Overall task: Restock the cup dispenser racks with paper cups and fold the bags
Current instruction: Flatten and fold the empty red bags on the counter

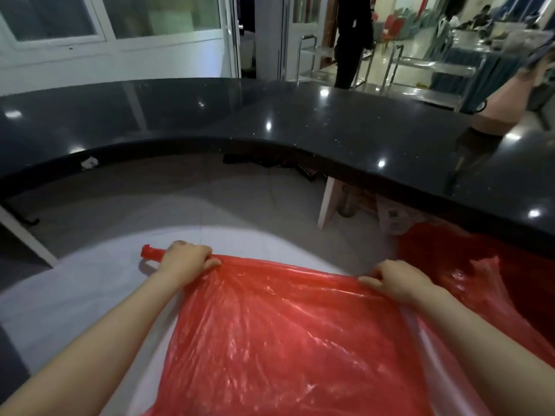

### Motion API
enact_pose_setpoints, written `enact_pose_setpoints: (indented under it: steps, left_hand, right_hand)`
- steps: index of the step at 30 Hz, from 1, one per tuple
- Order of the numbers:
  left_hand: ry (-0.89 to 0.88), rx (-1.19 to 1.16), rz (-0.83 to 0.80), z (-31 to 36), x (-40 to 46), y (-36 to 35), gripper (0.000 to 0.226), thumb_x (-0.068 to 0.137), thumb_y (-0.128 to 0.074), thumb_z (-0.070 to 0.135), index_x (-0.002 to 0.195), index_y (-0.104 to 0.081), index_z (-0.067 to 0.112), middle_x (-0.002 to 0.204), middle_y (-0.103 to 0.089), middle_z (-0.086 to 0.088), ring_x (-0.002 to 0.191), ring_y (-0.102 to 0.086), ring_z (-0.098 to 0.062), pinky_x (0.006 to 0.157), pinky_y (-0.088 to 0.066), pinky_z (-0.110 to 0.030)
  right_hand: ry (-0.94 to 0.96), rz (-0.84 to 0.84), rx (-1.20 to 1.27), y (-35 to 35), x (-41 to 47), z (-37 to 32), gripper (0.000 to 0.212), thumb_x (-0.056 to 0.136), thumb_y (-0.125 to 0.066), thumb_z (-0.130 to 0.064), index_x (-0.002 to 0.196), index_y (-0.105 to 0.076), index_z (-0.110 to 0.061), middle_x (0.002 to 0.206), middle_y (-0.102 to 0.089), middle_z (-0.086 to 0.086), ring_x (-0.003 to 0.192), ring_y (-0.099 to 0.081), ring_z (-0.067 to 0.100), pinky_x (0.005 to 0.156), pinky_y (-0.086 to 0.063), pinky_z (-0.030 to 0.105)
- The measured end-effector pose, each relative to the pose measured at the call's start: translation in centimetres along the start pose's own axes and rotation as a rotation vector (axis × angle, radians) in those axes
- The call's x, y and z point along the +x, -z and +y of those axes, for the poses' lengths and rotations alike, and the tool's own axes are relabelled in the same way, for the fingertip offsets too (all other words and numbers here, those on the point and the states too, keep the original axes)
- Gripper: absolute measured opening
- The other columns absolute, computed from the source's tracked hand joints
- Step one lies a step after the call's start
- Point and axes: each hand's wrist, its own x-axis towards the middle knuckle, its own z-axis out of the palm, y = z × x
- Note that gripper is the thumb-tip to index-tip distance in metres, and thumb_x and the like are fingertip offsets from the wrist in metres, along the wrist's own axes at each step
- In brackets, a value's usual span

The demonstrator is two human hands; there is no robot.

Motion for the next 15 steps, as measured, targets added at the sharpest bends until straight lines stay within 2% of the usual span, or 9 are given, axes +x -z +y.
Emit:
enact_pose_setpoints:
  steps: [3,5,7,9,11,13,15]
  left_hand:
    - [0.076,-0.032,0.08,0.0,0.8,0.2,0.018,0.093,-0.049,0.033,0.106,-0.056,0.023,0.109,-0.065,-0.001,0.105,-0.059,-0.023,0.107,-0.028,-0.041]
    - [0.07,-0.127,0.225,1.3,1.0,0.6,0.031,0.088,-0.053,0.017,0.118,-0.057,0.021,0.119,-0.059,-0.003,0.115,-0.052,-0.025,0.108,-0.028,-0.044]
    - [-0.015,-0.264,0.342,3.7,0.8,1.3,0.038,0.087,-0.055,0.017,0.125,-0.056,0.017,0.126,-0.057,-0.006,0.121,-0.048,-0.027,0.108,-0.029,-0.044]
    - [-0.093,-0.338,0.251,6.4,0.2,1.3,0.046,0.093,-0.05,0.033,0.137,-0.046,0.018,0.142,-0.046,-0.009,0.134,-0.036,-0.027,0.113,-0.021,-0.043]
    - [-0.077,-0.319,0.053,8.1,-0.2,0.2,0.063,0.095,-0.034,0.055,0.15,-0.022,0.026,0.157,-0.02,-0.007,0.146,-0.012,-0.029,0.116,-0.006,-0.047]
    - [-0.022,-0.294,-0.087,8.6,0.0,-1.3,0.072,0.09,-0.019,0.069,0.151,0.0,0.036,0.16,0.002,-0.003,0.146,0.008,-0.03,0.114,0.007,-0.053]
    - [-0.007,-0.28,-0.132,8.6,0.3,-2.7,0.075,0.085,-0.013,0.076,0.148,0.01,0.041,0.159,0.012,-0.001,0.144,0.017,-0.029,0.111,0.013,-0.055]
  right_hand:
    - [-0.06,0.038,0.019,-0.4,0.1,0.4,0.033,0.091,-0.049,-0.051,0.089,-0.064,-0.022,0.099,-0.07,0.005,0.098,-0.063,0.027,0.075,-0.048,0.033]
    - [-0.058,0.075,0.056,-0.8,0.2,0.2,0.023,0.092,-0.052,-0.038,0.094,-0.064,-0.018,0.103,-0.069,0.008,0.101,-0.062,0.029,0.077,-0.046,0.033]
    - [-0.062,0.154,0.181,-1.3,0.3,0.0,0.019,0.093,-0.053,-0.028,0.095,-0.065,-0.013,0.103,-0.069,0.011,0.101,-0.062,0.031,0.079,-0.045,0.035]
    - [-0.103,0.247,0.318,-1.6,0.4,-0.2,0.019,0.094,-0.053,-0.022,0.098,-0.067,-0.009,0.105,-0.069,0.014,0.102,-0.061,0.033,0.083,-0.045,0.036]
    - [-0.132,0.274,0.382,-1.8,0.4,-0.1,0.02,0.093,-0.054,-0.017,0.105,-0.068,-0.01,0.11,-0.069,0.013,0.107,-0.061,0.032,0.09,-0.044,0.035]
    - [-0.141,0.254,0.385,-2.1,0.2,0.2,0.02,0.091,-0.056,-0.017,0.108,-0.068,-0.012,0.113,-0.068,0.01,0.109,-0.061,0.029,0.093,-0.044,0.034]
    - [-0.167,0.236,0.395,-2.3,-0.2,0.7,0.021,0.09,-0.058,-0.017,0.108,-0.068,-0.014,0.113,-0.069,0.008,0.109,-0.061,0.028,0.093,-0.044,0.032]
